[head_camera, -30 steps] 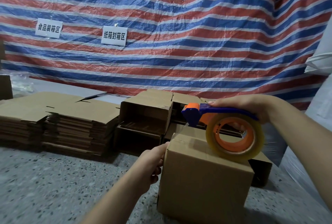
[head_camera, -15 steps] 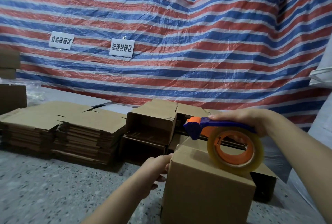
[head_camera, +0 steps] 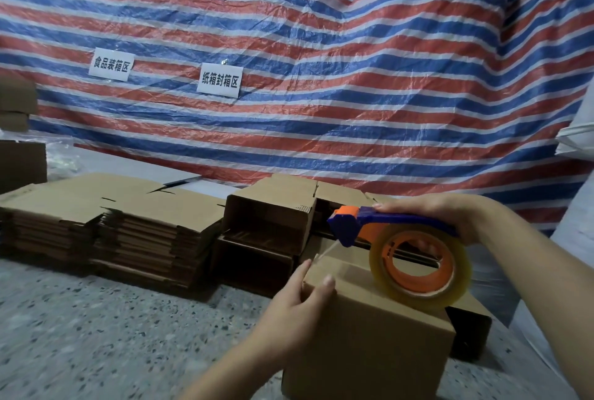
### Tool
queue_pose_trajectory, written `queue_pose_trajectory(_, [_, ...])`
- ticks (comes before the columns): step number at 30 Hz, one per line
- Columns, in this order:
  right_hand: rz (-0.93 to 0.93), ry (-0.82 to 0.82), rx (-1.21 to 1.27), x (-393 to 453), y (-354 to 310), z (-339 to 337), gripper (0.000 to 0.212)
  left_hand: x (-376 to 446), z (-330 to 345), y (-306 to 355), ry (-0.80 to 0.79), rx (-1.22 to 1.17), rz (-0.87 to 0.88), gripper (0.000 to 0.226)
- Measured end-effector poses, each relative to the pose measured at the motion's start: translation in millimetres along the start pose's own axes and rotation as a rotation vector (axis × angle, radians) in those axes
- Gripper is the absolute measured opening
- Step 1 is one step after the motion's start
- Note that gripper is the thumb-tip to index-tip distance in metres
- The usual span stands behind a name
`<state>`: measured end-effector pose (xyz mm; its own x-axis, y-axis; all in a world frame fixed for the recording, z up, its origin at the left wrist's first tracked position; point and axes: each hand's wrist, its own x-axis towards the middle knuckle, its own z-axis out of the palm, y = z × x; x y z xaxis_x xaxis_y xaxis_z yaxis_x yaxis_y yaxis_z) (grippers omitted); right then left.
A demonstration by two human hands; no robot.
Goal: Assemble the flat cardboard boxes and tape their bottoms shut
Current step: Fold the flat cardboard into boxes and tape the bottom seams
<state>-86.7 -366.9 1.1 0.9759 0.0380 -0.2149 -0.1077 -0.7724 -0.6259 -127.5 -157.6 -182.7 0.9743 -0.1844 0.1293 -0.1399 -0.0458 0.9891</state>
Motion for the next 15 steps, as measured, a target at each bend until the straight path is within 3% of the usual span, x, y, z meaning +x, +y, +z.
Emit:
queue_pose_trajectory(4, [-0.006,0.0,-0.007,0,1,-1,0.079,5,-14,5,-0.024,0.118,0.076,0.083])
queue_pose_trajectory(7, [-0.007,0.0,-0.025,-1,1,-1,0.08,10,-21,11,-0.056,0.426,0.261,0.087])
queue_pose_trajectory(15, [0.013,-0.073,-0.181,-6,-7,-10,0.078,13,-28,17,-0.004,0.978,0.383,0.087])
